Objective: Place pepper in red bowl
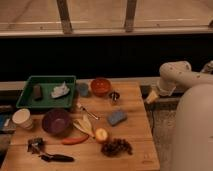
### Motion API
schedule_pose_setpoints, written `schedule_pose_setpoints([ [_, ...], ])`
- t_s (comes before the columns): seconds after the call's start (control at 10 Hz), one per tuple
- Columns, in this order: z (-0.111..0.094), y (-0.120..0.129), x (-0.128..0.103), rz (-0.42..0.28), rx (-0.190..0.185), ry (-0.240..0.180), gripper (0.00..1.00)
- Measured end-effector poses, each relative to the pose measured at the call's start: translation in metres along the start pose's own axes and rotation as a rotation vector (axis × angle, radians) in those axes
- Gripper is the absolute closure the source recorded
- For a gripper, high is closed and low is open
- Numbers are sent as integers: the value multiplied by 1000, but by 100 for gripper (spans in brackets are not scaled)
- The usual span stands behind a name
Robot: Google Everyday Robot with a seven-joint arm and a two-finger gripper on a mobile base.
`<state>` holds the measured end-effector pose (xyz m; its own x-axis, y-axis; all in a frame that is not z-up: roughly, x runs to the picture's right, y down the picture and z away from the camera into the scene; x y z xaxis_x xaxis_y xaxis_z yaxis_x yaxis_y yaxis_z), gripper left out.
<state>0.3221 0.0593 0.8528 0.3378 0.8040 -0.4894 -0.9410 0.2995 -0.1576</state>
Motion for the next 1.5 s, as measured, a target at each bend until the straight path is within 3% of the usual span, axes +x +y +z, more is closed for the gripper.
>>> schedule_pose_setpoints([
  [0.8,-1,0,-1,-1,-1,-1,20],
  [1.1,-7,10,0,-45,-35,-21,20],
  [1.4,-20,50,10,-152,-59,-51,20],
  [1.5,-38,107,5,-279,-103,-76,20],
])
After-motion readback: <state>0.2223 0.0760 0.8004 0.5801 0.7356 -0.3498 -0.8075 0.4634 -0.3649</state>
